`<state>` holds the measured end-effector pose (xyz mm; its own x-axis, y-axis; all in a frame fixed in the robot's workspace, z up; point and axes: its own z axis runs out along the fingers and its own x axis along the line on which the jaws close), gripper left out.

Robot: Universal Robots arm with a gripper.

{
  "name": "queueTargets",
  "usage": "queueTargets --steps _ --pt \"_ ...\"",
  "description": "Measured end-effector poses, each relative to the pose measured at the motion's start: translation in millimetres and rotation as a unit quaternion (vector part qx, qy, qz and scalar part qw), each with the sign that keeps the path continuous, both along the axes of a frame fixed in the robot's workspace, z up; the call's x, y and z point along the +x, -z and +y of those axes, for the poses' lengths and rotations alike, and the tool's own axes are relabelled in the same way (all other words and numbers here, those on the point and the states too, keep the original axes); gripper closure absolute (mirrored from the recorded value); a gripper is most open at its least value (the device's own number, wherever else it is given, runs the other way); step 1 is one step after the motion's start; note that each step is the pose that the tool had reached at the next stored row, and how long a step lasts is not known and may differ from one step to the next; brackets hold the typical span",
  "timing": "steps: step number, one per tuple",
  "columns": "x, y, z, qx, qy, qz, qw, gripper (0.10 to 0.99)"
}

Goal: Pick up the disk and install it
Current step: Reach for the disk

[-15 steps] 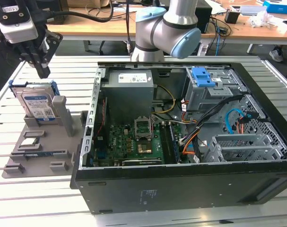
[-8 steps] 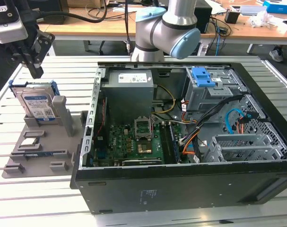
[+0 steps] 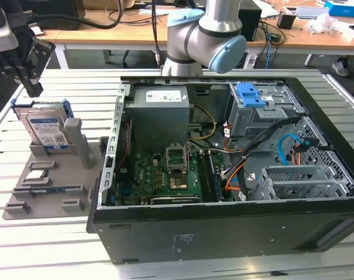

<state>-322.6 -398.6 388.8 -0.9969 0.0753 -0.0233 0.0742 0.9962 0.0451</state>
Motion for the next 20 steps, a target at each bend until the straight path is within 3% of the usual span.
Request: queueTargets --steps 4,11,20 --pt "-8.1 0.2 0.0 0.0000 0.000 0.0000 1.0000 0.980" --pt "-30.5 0.8 0.0 0.0000 0.000 0.0000 1.0000 0.980" --pt "-50.4 1.4 0.0 0.0000 0.000 0.0000 1.0000 0.980"
